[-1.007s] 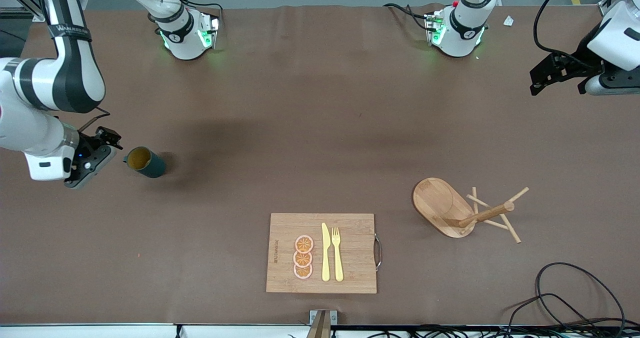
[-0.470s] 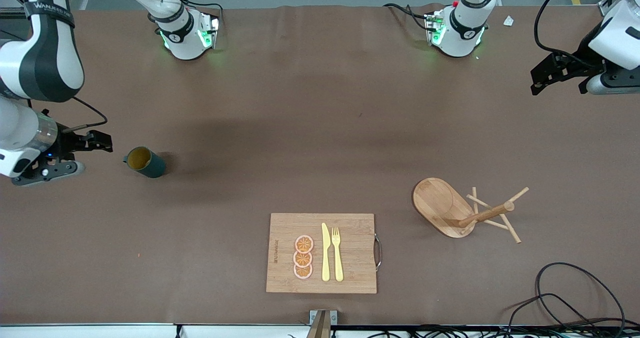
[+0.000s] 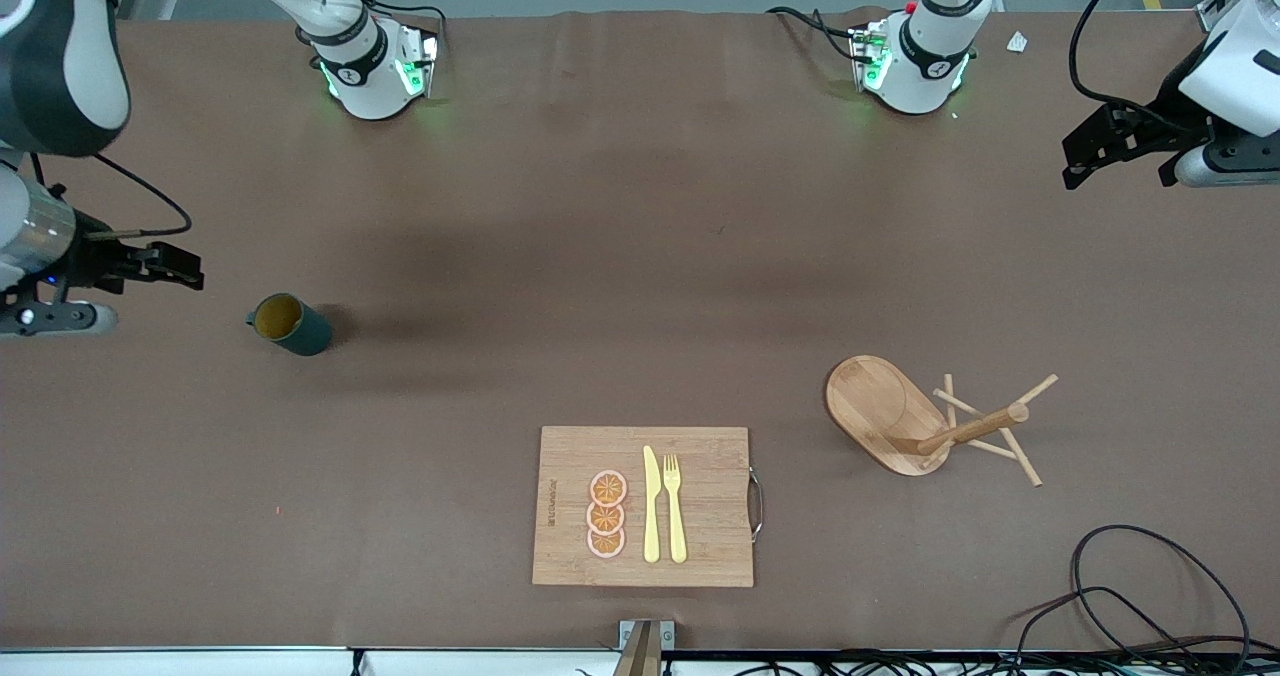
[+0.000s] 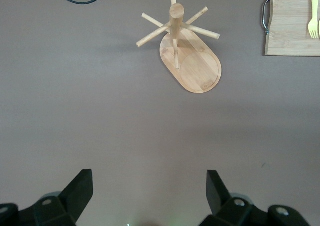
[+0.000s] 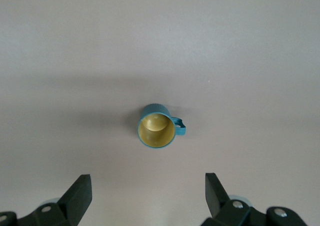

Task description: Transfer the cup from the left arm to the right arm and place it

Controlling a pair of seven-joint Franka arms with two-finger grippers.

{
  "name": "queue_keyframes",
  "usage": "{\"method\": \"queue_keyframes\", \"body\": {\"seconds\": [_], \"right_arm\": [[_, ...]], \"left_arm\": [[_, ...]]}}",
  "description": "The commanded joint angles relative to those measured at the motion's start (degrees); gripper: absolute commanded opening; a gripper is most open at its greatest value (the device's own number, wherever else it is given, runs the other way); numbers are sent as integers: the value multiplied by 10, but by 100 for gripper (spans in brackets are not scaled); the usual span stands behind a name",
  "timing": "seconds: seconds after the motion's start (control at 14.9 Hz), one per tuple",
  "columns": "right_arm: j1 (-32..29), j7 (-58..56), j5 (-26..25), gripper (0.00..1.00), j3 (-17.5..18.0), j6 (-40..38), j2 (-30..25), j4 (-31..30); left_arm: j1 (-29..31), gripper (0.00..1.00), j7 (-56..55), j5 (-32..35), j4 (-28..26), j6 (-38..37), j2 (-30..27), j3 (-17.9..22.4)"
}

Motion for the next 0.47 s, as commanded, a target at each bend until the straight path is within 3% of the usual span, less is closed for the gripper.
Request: {"method": "queue_keyframes", "body": {"seconds": [0.0,0.4], "right_arm": [[-4,12,21,100,-1,-25,-39,-6],[-17,72,39,100,0,-91,-55,24]], "left_arm": [[7,100,13,1,-2,-1,-8,-4],[7,100,37,1,-6,-8,-12,-6]]}}
